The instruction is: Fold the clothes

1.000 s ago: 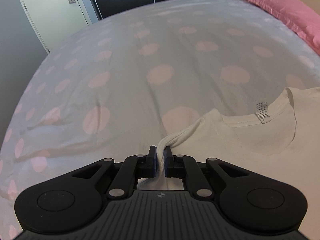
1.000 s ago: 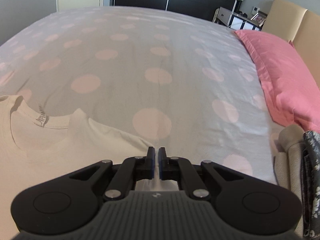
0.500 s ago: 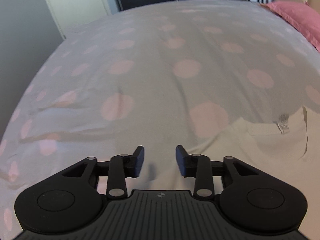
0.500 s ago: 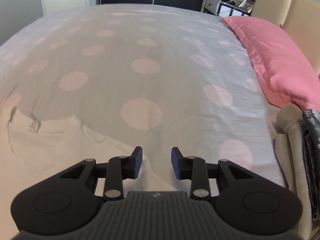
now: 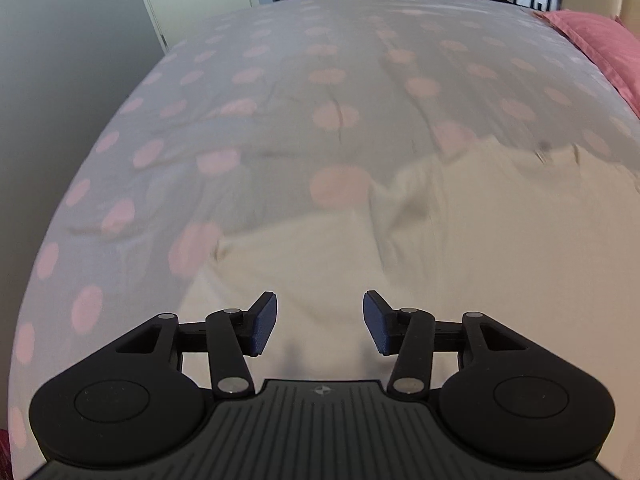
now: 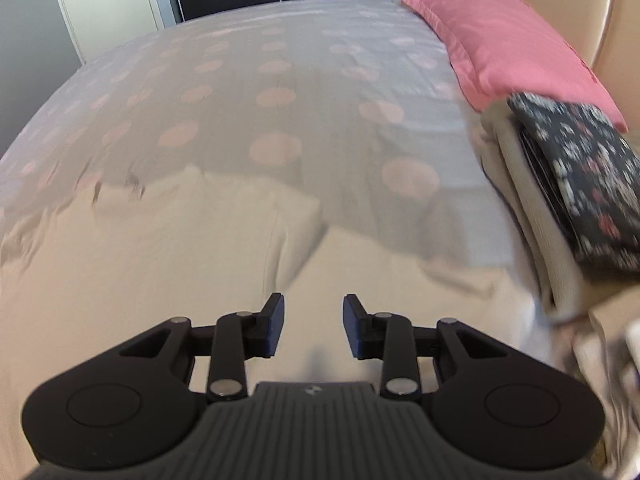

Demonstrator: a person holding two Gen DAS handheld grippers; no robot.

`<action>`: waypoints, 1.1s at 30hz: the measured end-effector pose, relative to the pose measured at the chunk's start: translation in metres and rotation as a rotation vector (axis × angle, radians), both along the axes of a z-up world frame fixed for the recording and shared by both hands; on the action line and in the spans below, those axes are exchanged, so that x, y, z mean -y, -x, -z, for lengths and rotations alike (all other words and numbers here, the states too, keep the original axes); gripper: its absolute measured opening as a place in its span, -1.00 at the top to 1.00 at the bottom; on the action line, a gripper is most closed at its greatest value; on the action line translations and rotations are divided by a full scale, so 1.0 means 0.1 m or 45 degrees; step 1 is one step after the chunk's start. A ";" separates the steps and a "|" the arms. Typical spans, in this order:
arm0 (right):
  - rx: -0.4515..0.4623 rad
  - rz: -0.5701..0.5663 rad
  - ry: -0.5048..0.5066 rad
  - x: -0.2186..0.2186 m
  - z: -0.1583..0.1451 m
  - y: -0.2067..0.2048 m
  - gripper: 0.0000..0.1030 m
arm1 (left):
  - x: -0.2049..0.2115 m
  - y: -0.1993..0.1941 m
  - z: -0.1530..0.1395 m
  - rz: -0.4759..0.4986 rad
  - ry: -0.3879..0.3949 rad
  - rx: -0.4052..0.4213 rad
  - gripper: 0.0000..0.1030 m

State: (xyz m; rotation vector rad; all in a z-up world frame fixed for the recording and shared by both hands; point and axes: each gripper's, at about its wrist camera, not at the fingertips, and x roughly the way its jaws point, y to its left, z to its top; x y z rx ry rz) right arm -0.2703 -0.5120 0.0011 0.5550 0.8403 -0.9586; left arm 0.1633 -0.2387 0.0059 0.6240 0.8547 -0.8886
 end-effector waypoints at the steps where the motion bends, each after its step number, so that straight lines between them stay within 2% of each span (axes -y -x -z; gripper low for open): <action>1: -0.017 -0.008 0.003 -0.12 0.00 0.04 0.30 | -0.10 0.06 0.01 0.010 0.000 -0.015 0.06; 5: -0.093 -0.015 0.005 -0.51 0.05 0.21 0.20 | -0.37 0.34 0.13 0.045 0.023 -0.059 -0.04; 8: -0.114 0.002 -0.039 -0.73 0.13 0.36 0.12 | -0.48 0.56 0.27 0.084 0.014 -0.060 -0.06; 11: -0.124 0.046 -0.092 -0.85 0.21 0.43 0.09 | -0.51 0.71 0.41 0.100 0.047 -0.063 -0.10; 15: -0.120 0.035 -0.048 -0.98 0.19 0.39 0.08 | -0.46 0.85 0.63 0.104 0.081 -0.030 -0.12; 18: -0.148 -0.017 0.014 -1.06 0.15 0.29 0.07 | -0.47 0.78 0.65 0.052 0.100 -0.013 -0.12; 20: -0.171 -0.055 0.052 -1.11 0.14 0.22 0.06 | -0.49 0.72 0.63 0.006 0.116 -0.007 0.06; 22: -0.191 -0.076 0.082 -1.13 0.14 0.17 0.06 | -0.51 0.65 0.62 -0.039 0.133 -0.002 0.71; 23: -0.199 -0.079 0.092 -1.13 0.14 0.15 0.06 | -0.52 0.62 0.61 -0.062 0.141 0.001 0.73; 24: -0.207 -0.079 0.103 -1.13 0.14 0.14 0.06 | -0.53 0.59 0.60 -0.085 0.149 0.004 0.85; 27: -0.230 -0.055 0.112 -1.10 0.14 0.14 0.06 | -0.58 0.47 0.55 -0.167 0.182 0.012 0.91; 33: -0.226 0.014 0.078 -1.01 0.19 0.16 0.07 | -1.02 -0.08 -0.08 -0.462 0.372 0.010 0.92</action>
